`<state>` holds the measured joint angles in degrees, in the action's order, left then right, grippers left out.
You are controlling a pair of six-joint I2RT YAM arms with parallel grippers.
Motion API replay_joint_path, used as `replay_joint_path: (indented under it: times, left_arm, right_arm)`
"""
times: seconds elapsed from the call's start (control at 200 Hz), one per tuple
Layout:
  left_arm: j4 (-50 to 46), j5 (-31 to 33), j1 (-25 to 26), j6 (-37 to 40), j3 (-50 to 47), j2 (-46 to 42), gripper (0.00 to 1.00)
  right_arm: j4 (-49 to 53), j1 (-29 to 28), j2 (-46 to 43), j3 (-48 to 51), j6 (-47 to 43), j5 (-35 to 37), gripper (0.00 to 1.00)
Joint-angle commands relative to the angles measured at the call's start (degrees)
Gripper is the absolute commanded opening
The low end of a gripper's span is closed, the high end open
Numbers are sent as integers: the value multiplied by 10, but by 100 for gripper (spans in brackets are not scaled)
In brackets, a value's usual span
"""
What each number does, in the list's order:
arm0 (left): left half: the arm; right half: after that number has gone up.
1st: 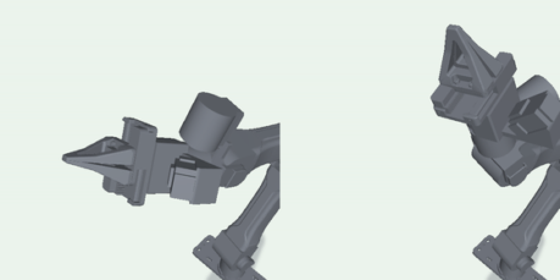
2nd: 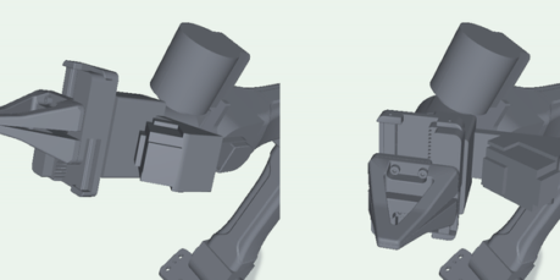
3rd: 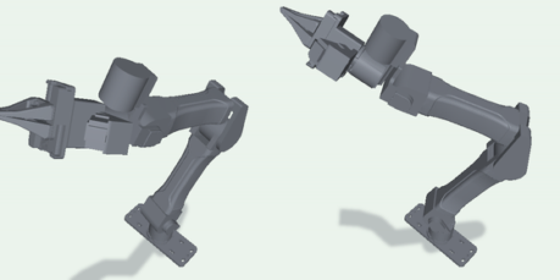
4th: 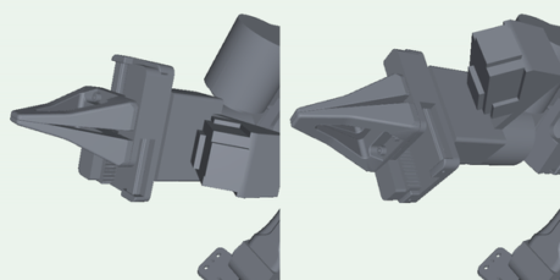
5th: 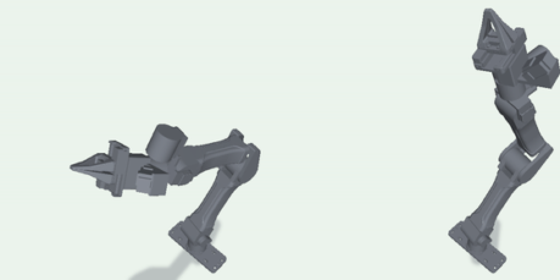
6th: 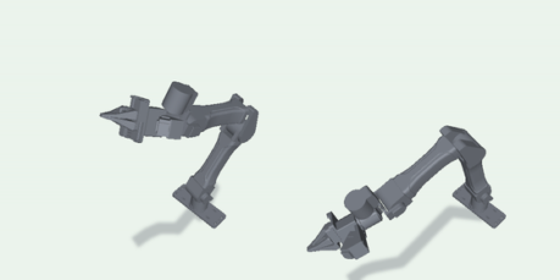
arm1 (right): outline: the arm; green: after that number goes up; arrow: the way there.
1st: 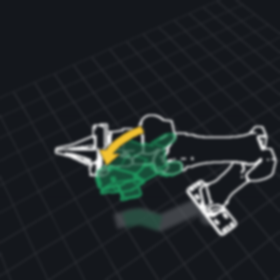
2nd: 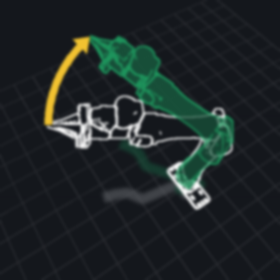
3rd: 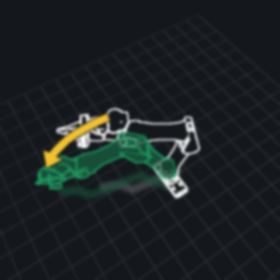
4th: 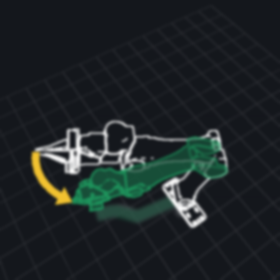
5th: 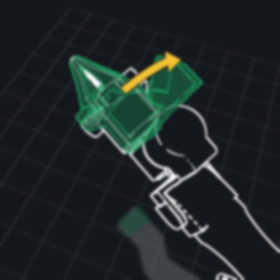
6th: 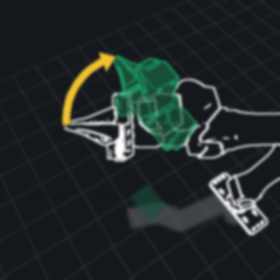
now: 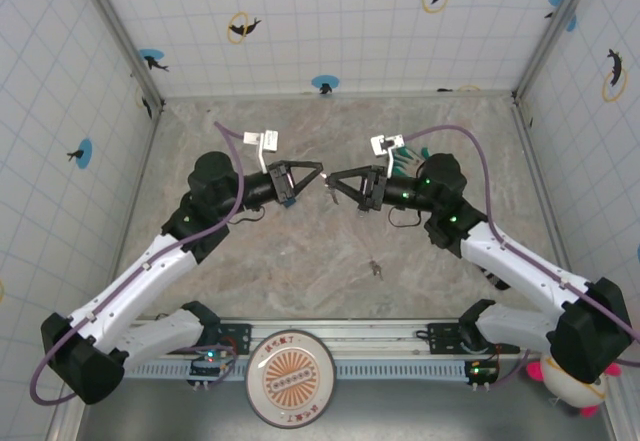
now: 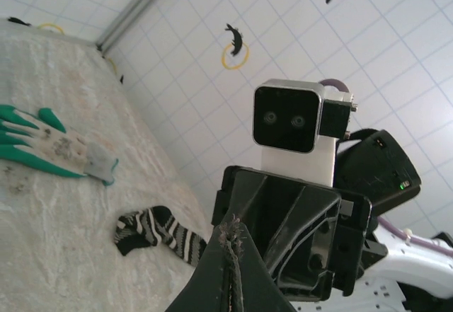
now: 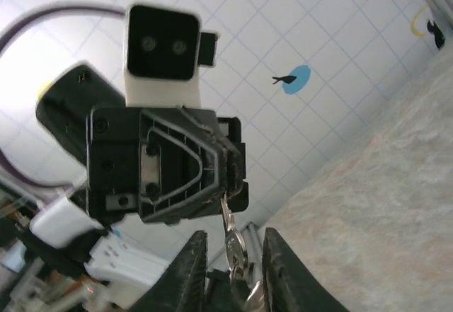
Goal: Unlock with the key
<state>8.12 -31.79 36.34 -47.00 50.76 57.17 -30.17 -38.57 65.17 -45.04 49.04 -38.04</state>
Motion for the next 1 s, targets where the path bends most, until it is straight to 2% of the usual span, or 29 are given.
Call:
replay_joint_path:
  times: [0.0, 0.09, 0.335, 0.661, 0.991]
  left_arm:
    - [33, 41, -1, -21, -19, -17, 0]
    - [48, 47, -1, -29, -25, -22, 0]
    - [54, 53, 0, -33, -25, -31, 0]
    - [71, 50, -1, -43, -29, -39, 0]
    - [90, 54, -1, -51, -33, -40, 0]
  right_arm:
    - [-67, 0, -19, -1, 41, 45, 36]
    - [-119, -13, -16, 14, 75, 78, 38]
    - [-101, -39, -1, 3, 62, 102, 40]
    - [-88, -45, -3, 12, 52, 138, 45]
    - [-112, -61, 18, 0, 58, 109, 32]
